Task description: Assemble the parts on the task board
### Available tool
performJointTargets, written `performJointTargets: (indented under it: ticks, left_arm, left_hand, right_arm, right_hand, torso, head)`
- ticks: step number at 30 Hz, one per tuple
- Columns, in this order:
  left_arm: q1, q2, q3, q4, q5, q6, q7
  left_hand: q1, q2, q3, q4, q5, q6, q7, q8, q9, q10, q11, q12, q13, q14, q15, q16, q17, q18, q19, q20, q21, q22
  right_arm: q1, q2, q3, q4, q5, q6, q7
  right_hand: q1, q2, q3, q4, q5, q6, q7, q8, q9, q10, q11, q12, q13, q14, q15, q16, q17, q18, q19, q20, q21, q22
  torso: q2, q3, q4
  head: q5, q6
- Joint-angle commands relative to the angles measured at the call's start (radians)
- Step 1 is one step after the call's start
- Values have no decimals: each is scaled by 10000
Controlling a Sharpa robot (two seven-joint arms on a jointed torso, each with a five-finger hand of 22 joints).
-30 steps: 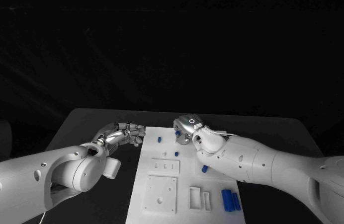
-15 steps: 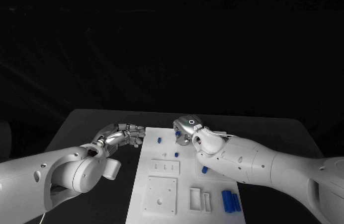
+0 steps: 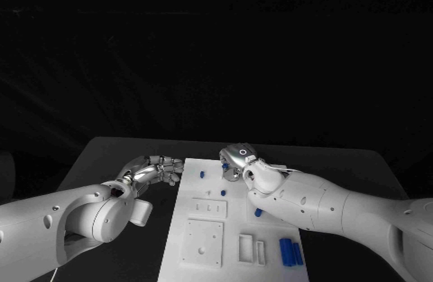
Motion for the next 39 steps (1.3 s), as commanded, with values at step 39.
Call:
performJointTargets:
  ticks: [39]
  left_arm:
    - [13,-13,9,25,27,101,13]
  left_hand:
    - [-154,8,42,-86,-48,34,15,-85,22,64,30,-67,14,-75,17,-57,-18,101,-13,-76,49,-36]
  right_arm:
    - [48,46,51,-179,654,255,192]
  right_hand:
    - [40,-772,-20,380,25,-811,398,-678,-219,-921,292,-585,-121,-308,118,67,-232,1090,-113,79,-35,137]
  torso:
    - [24,-18,-17]
  head:
    - [1,25]
